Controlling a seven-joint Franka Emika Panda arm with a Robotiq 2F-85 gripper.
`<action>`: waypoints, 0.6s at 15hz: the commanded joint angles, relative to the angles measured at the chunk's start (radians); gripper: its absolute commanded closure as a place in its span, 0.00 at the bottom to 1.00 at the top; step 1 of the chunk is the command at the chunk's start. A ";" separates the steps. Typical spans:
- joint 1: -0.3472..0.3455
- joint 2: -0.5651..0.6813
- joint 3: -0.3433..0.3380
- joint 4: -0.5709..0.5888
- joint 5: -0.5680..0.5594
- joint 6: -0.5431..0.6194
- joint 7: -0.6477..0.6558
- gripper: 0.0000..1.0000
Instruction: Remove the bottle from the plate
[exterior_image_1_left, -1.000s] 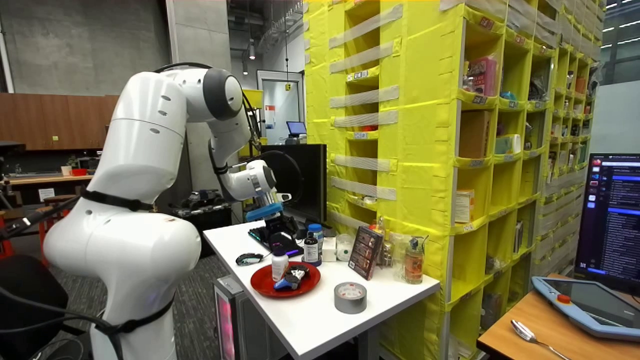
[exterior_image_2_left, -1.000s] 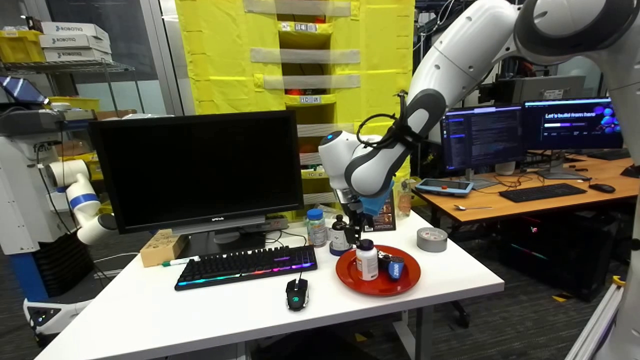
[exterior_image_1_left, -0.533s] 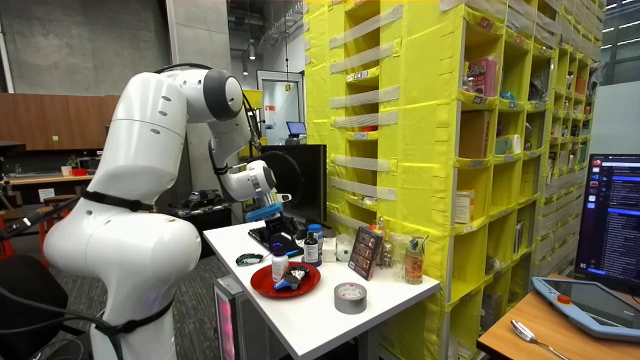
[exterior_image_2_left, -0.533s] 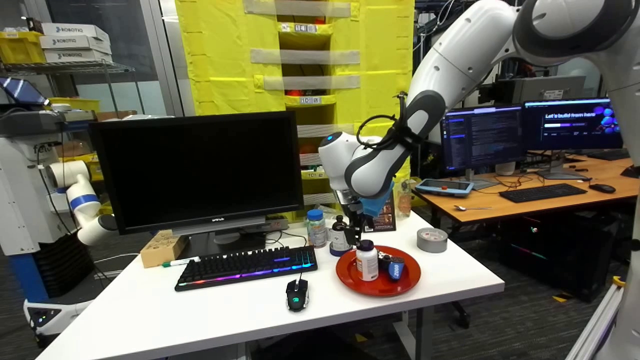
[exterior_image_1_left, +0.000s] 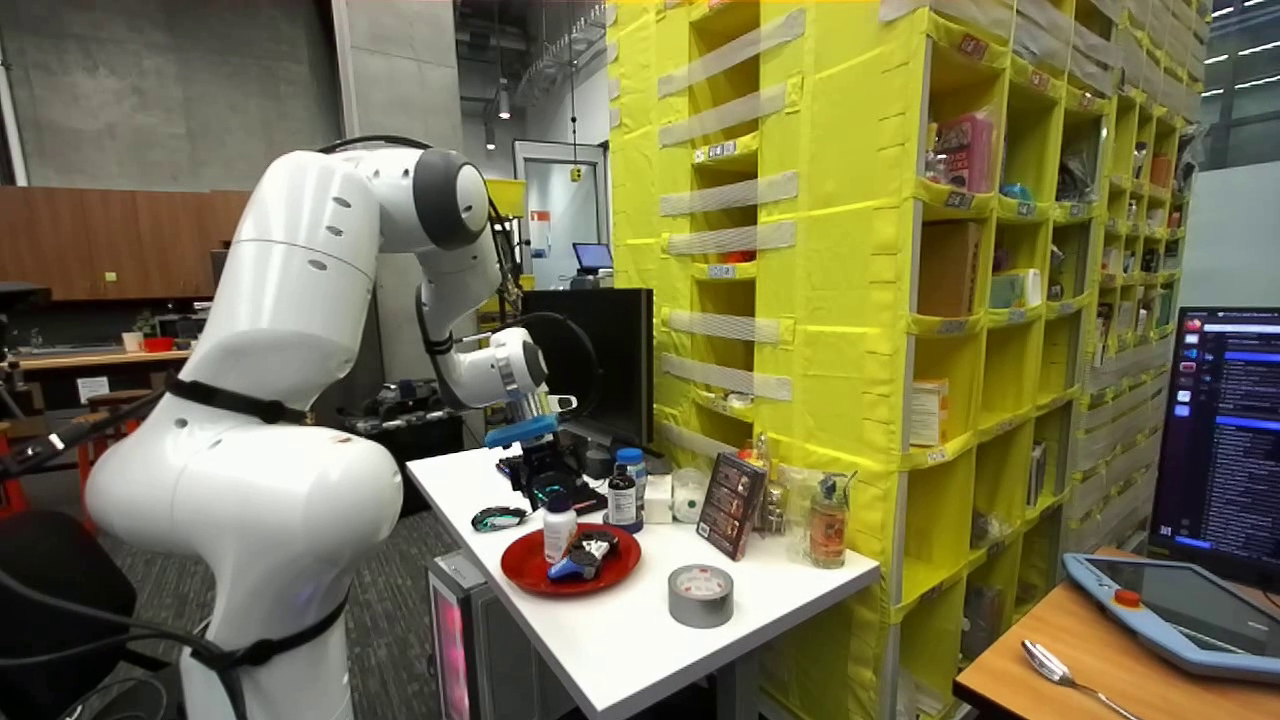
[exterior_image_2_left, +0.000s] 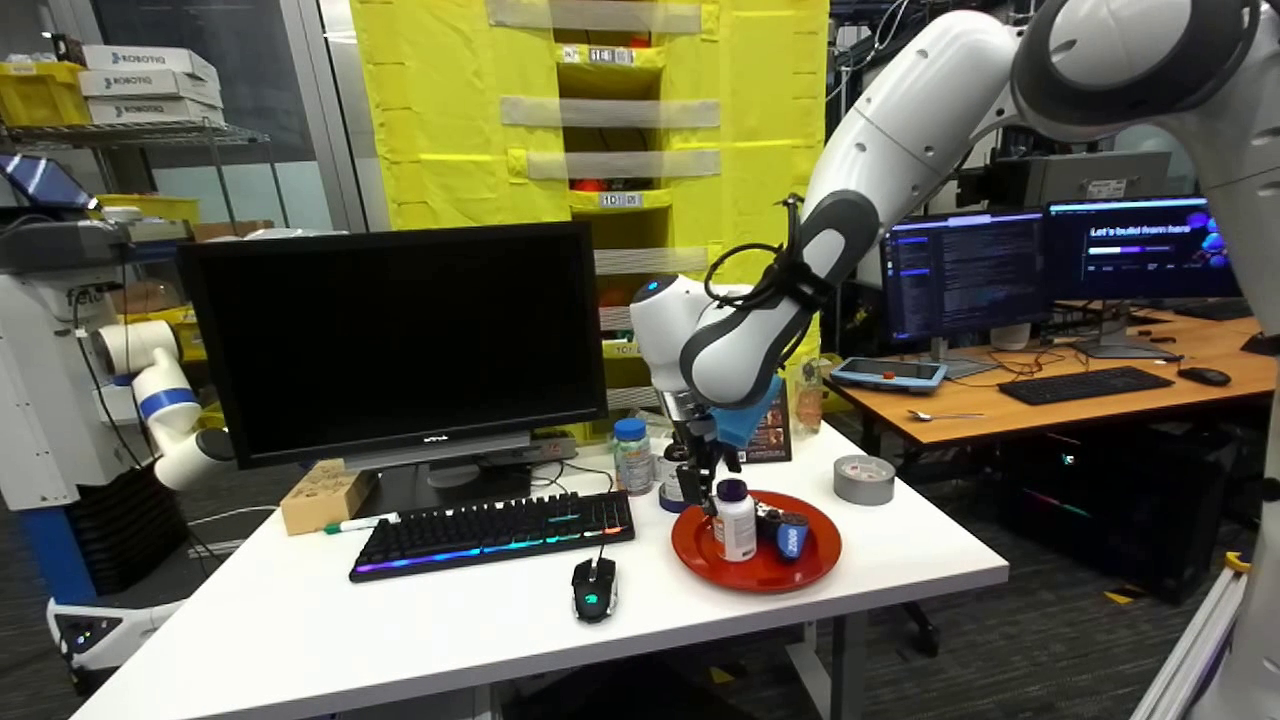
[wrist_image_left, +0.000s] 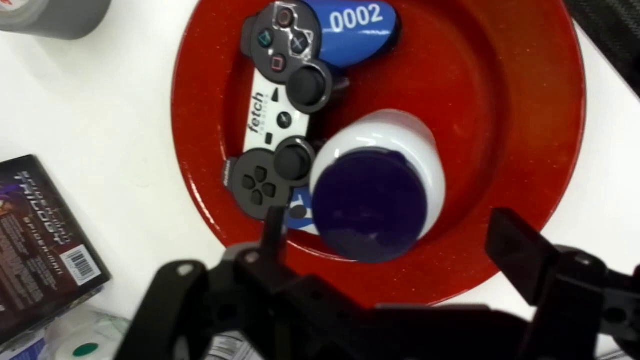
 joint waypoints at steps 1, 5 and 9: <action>0.025 0.073 0.006 0.064 0.053 0.001 0.008 0.00; 0.048 0.105 -0.013 0.107 0.057 -0.009 0.021 0.38; 0.050 0.113 -0.030 0.128 0.054 -0.015 0.036 0.72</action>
